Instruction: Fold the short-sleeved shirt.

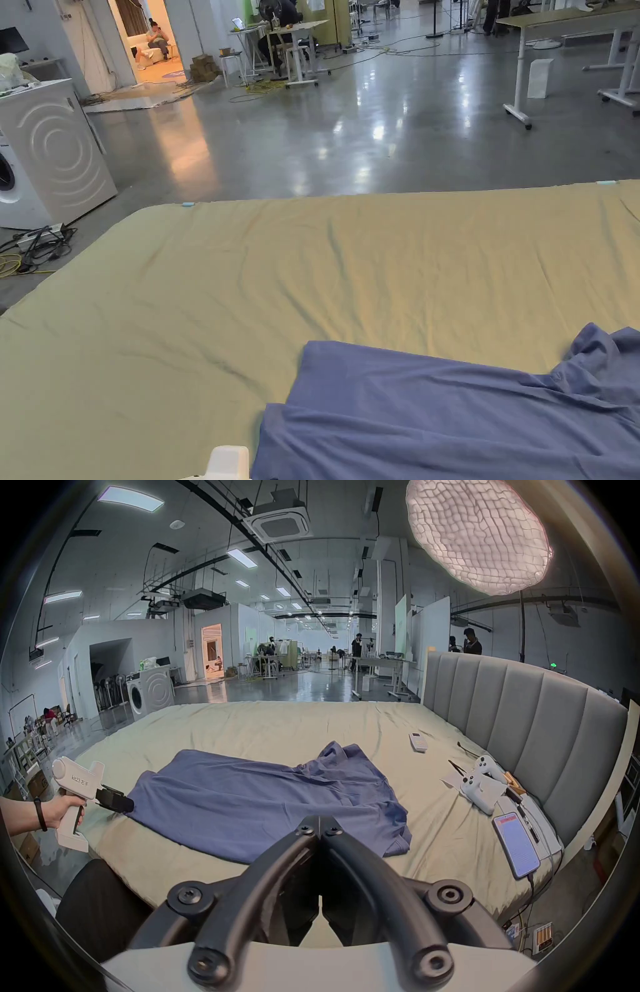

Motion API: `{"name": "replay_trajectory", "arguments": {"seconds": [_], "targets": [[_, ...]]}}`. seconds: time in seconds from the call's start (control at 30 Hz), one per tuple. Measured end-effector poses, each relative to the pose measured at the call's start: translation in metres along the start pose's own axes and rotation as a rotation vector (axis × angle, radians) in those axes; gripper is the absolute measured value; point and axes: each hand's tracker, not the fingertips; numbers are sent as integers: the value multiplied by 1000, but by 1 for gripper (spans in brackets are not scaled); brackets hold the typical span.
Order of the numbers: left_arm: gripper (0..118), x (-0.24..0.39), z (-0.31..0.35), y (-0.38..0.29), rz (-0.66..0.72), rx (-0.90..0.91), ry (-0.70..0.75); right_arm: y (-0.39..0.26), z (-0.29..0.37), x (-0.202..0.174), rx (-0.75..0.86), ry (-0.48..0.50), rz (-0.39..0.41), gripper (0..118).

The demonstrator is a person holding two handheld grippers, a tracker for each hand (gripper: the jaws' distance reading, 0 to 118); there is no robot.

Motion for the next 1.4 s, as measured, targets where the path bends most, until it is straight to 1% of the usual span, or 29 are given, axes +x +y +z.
{"name": "replay_trajectory", "arguments": {"seconds": [0.1,0.13,0.17,0.23,0.3,0.4,0.43,0.5,0.53,0.57,0.6,0.63,0.73,0.87,0.93,1.0,1.03,1.1,1.13,1.2,1.23,1.3,1.33,1.4], "targets": [[13,5,4,3,8,4,14,-4,2,3,-3,-3,-2,0],[11,4,5,5,24,3,-7,-5,2,4,-4,-2,-8,0],[11,3,4,5,64,-9,-63,-6,2,6,-5,1,-18,0],[11,9,-1,4,43,-21,-20,-8,0,10,-10,1,-30,0],[11,10,-5,6,28,-46,-14,-9,-3,16,-14,-12,-41,0],[11,12,-12,9,13,-71,-5,-9,-12,29,-25,-35,-84,1],[11,15,-12,10,-1,-80,4,-12,-18,36,-27,-56,-102,13],[11,20,-14,10,-40,-93,21,-23,-39,57,-70,-90,-176,52],[11,21,-14,11,-40,-95,20,-30,-51,67,-118,-112,-225,58],[11,19,-14,11,-39,-97,19,-38,-66,77,-169,-128,-258,58],[11,17,-16,12,-37,-100,15,-44,-80,86,-250,-117,-280,58],[11,16,-16,13,-32,-103,11,-52,-94,93,-296,-116,-284,58],[11,16,-15,11,-28,-101,1,-69,-129,103,-341,-137,-293,58],[11,13,-17,10,-30,-102,-5,-81,-171,113,-387,-142,-355,58],[11,14,-17,11,-33,-108,-5,-81,-181,111,-388,-155,-346,58],[11,13,-18,12,-37,-112,-5,-79,-185,107,-374,-164,-327,57],[11,14,-18,11,-42,-111,-4,-77,-185,102,-379,-183,-301,54],[11,15,-18,10,-48,-108,0,-76,-188,96,-369,-195,-228,43],[11,16,-17,10,-51,-106,2,-74,-190,92,-379,-195,-187,35],[11,16,-17,10,-51,-105,4,-67,-190,80,-349,-198,-101,34],[11,16,-17,10,-48,-106,5,-66,-193,77,-340,-202,-75,34],[11,15,-18,10,-50,-109,4,-69,-204,79,-369,-181,-90,34],[11,15,-18,11,-51,-111,3,-72,-208,84,-399,-162,-139,28],[11,14,-17,12,-46,-114,0,-73,-205,96,-369,-147,-231,18]]}}
